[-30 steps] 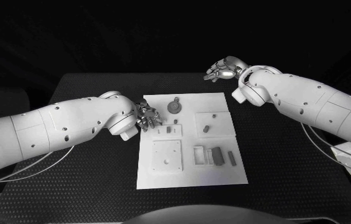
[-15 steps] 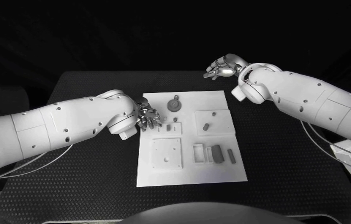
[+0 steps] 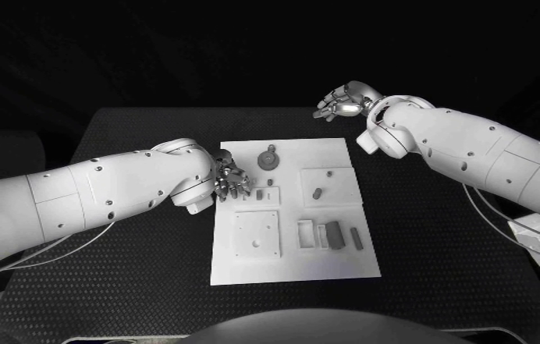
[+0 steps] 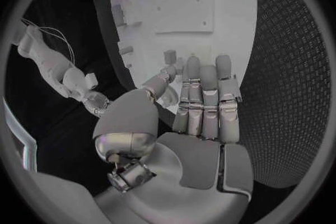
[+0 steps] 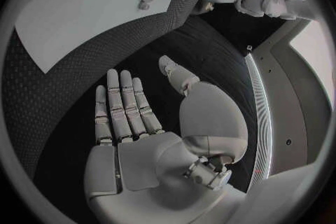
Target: Assemble the parts on the task board
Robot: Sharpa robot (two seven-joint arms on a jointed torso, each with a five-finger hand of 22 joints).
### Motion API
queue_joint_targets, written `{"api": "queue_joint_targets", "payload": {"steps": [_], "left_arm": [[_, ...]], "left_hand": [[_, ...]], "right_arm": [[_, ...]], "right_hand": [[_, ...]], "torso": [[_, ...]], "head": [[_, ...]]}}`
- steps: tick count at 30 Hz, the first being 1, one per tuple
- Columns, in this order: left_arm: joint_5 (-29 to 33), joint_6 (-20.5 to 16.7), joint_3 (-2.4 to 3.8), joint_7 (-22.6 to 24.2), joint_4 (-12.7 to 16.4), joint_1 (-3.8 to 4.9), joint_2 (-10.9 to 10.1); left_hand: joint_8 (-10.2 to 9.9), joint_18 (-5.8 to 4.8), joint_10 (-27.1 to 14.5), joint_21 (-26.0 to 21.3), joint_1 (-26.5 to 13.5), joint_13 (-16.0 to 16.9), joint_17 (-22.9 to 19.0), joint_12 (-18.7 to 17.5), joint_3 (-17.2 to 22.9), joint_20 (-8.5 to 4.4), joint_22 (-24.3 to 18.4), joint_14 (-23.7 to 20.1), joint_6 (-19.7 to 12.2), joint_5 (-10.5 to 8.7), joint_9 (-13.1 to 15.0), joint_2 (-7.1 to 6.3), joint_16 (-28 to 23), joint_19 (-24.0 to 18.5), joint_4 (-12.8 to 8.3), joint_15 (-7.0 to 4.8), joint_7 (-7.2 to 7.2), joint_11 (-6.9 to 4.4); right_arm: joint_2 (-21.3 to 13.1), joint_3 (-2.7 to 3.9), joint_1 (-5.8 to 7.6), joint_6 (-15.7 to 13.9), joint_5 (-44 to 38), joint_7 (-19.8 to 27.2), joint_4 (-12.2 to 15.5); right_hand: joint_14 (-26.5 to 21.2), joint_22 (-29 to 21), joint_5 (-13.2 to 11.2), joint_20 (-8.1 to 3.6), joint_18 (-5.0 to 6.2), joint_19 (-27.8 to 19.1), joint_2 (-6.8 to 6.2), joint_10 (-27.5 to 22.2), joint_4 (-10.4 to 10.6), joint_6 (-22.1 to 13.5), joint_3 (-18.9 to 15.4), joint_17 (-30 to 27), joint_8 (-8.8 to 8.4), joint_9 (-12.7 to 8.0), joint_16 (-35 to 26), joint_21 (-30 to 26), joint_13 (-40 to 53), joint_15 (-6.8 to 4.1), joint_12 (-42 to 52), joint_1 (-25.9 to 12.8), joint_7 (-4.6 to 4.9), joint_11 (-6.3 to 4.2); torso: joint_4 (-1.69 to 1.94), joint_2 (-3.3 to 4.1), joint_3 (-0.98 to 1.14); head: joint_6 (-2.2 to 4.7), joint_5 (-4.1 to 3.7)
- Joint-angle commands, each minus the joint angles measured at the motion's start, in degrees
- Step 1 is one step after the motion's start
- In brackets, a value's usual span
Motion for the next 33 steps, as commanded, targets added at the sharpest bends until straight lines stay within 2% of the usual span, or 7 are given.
{"api": "queue_joint_targets", "payload": {"steps": [1,12,33], "left_arm": [[-2.1,1.0,0.03,0.0,-0.1,-0.17,0.0],[-2.4,1.4,0.03,0.0,-0.4,-0.42,0.1],[-2.8,2.9,0.03,-0.1,-1.2,-0.76,0.2]], "left_hand": [[1.4,-0.38,1.6,0.4,-0.2,0.1,0.1,0.3,0.2,-0.16,1.6,0.1,1.1,0.20,2.3,0.37,0.4,0.3,-0.1,-0.43,-0.52,-1.20],[1.7,-0.45,1.8,1.2,-0.8,0.6,0.3,0.9,0.0,-0.45,1.6,0.2,1.6,0.41,2.4,0.45,1.2,0.4,-0.1,-0.69,-0.76,-1.44],[2.0,-0.53,1.8,2.5,-1.3,1.3,0.5,1.9,0.1,-0.79,1.6,0.3,2.0,1.23,2.7,0.49,2.2,0.4,-0.3,-1.00,-1.00,-1.69]], "right_arm": [[0.0,0.02,-0.02,0.5,0.0,0.5,0.1],[-0.1,0.02,-0.02,0.5,0.0,0.5,0.2],[0.0,0.02,-0.02,0.5,0.0,0.6,0.2]], "right_hand": [[-0.4,0.1,-0.3,-0.02,-1.19,-0.1,0.04,0.5,0.2,-0.5,-0.2,0.0,0.35,-0.1,-0.3,-0.3,-0.1,0.09,-0.2,0.2,1.38,-0.04],[-0.4,0.1,-0.3,-0.02,-1.19,-0.1,0.04,0.5,0.2,-0.5,-0.1,0.0,0.35,-0.1,-0.4,-0.3,-0.1,0.10,-0.2,0.2,1.39,-0.03],[-0.5,0.2,-0.3,-0.01,-1.21,-0.1,0.05,0.5,0.2,-0.5,-0.1,0.0,0.37,-0.1,-0.4,-0.4,-0.3,0.11,-0.2,0.2,1.39,-0.03]], "torso": [[-0.03,0.05,0.01],[0.02,0.02,-0.02],[0.01,0.03,0.00]], "head": [[-0.08,-0.03],[-0.44,-0.11],[-0.58,0.06]]}}
